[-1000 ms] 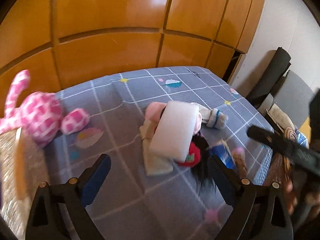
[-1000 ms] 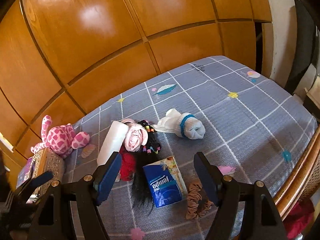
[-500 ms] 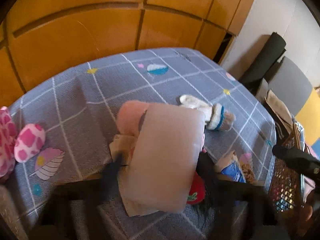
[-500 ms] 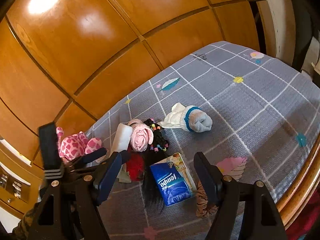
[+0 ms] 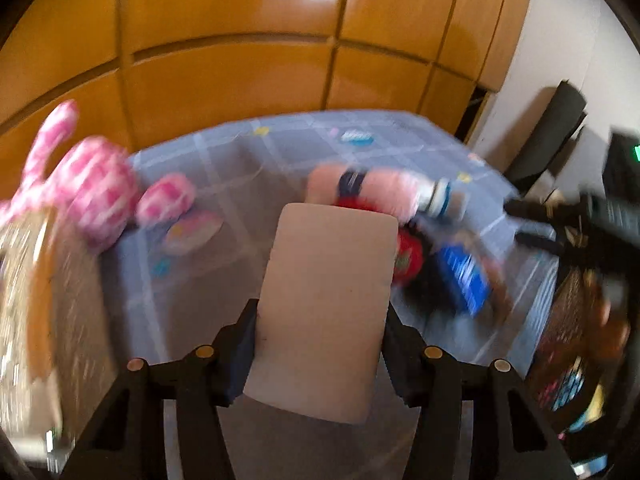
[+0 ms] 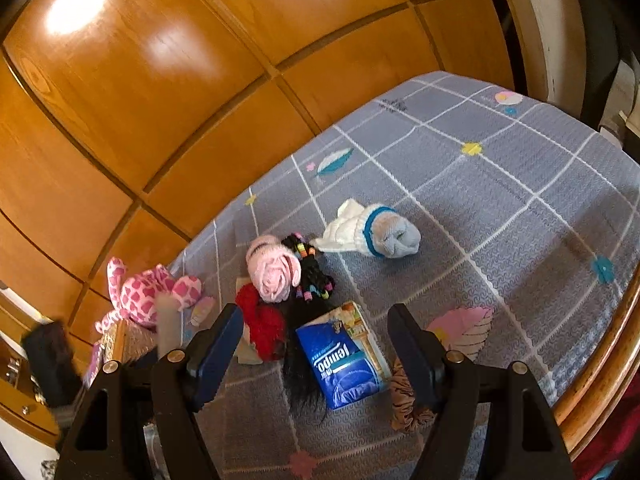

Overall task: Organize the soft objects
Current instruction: 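Grasp the white sponge with the left tool while the right tool reaches the brown scrunchie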

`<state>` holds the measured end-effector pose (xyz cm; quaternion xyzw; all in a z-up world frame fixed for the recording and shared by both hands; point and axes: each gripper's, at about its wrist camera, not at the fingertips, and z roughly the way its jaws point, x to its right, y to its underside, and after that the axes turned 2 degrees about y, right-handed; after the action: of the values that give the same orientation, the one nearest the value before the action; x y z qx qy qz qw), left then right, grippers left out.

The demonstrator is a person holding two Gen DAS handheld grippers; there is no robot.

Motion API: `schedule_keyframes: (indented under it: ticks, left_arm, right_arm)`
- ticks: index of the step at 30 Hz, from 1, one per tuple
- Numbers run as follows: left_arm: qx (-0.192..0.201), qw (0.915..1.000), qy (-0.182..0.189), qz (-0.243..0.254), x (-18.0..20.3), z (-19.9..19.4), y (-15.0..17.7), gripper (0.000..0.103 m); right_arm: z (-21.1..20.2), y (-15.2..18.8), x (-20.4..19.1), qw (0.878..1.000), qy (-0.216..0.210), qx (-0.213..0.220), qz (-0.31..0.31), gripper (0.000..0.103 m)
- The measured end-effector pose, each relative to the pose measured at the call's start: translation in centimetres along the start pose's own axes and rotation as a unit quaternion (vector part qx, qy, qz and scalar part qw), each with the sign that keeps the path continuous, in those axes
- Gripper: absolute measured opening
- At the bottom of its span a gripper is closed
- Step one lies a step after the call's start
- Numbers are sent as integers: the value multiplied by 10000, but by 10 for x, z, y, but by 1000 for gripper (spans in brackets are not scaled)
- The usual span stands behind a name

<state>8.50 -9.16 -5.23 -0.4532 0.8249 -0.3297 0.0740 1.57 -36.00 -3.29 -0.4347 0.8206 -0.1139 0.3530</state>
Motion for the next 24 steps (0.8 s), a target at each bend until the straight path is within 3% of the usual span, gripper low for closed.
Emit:
schedule_keyframes:
  ticks: [7, 9, 11, 12, 15, 20, 24]
  left_arm:
    - [-460, 9976, -484, -188, -20, 5, 58, 57]
    - [-483, 9974, -472, -261, -24, 8, 66, 57]
    - [-418, 9977, -486, -226, -24, 6, 68, 57]
    - [-427, 9976, -493, -228, -24, 7, 69, 57]
    - [-412, 9974, -530, -278, -24, 8, 70, 57]
    - [-381, 9974, -559, -232, -22, 10, 70, 57]
    - [-335, 9976, -565, -236, -22, 10, 70, 58]
  right_arm:
    - [4, -16, -6, 9953, 250, -626, -692, 76]
    - [7, -20, -11, 9866, 525, -1013, -1162, 76]
    - [15, -17, -15, 9700, 919, -1490, -1689, 76]
    - [25, -12, -17, 9530, 1143, -1919, -2048, 75]
    - [43, -2, -18, 9175, 1486, -2576, -2641, 75]
    - [69, 7, -23, 8774, 1734, -3275, -3047, 70]
    - [92, 10, -22, 8561, 2006, -3614, -3102, 68]
